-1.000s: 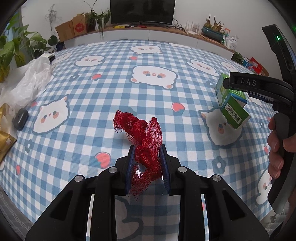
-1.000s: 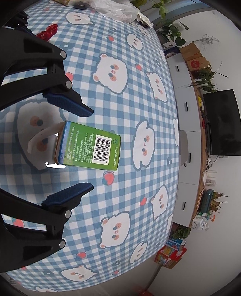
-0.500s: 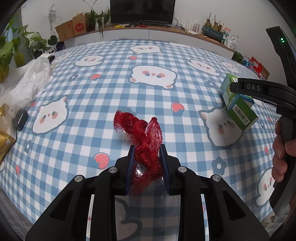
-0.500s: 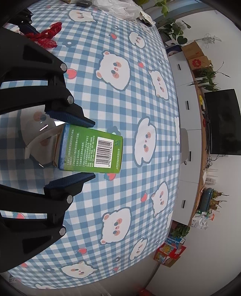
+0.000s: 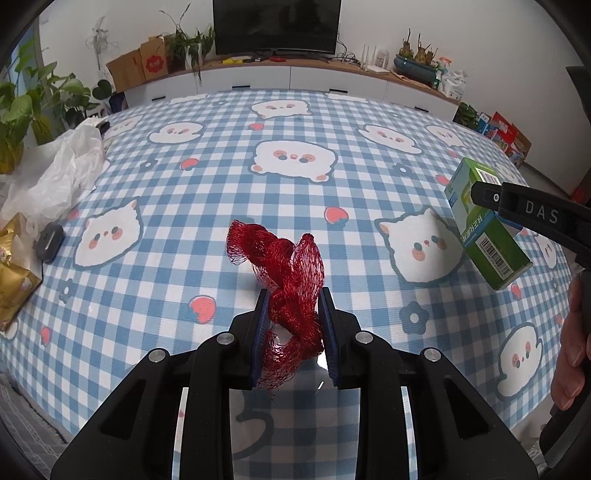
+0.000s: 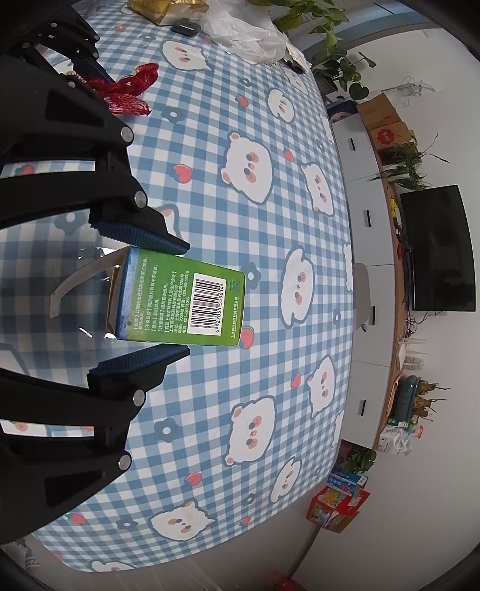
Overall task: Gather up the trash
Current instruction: 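Carry the red mesh net and green box down over the trash bin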
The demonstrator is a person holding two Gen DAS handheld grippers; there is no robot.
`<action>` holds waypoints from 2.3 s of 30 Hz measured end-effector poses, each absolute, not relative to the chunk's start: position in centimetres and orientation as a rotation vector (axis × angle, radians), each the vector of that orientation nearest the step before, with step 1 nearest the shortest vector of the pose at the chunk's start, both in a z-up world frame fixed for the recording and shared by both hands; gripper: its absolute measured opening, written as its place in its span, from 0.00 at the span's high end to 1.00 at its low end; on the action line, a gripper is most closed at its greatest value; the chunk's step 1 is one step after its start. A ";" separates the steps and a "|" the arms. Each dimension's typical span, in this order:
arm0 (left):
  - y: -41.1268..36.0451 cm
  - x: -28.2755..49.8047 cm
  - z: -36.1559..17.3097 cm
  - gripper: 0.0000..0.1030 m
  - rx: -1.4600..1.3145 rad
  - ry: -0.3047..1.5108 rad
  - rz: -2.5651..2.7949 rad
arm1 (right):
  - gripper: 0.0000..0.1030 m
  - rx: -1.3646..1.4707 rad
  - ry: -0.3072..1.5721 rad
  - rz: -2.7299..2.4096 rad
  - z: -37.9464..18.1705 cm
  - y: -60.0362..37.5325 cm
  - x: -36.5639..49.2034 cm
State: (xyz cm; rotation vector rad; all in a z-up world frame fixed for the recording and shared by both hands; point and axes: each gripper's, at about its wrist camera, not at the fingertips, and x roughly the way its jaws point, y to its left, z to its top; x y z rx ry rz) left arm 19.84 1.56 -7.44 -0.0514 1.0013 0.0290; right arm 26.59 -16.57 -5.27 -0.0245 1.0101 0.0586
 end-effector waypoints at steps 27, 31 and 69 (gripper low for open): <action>1.3 12.9 -6.0 0.75 -0.056 1.005 0.016 | 0.54 -0.026 0.962 0.127 -1.6 -15.7 16.4; 1.1 11.6 -5.7 0.75 -0.065 1.000 0.011 | 0.54 -0.032 0.960 0.134 -1.6 -15.6 14.9; 2.7 -4.3 -7.8 0.75 -0.124 1.033 0.014 | 0.54 -0.038 0.995 0.203 -4.9 -16.6 -0.9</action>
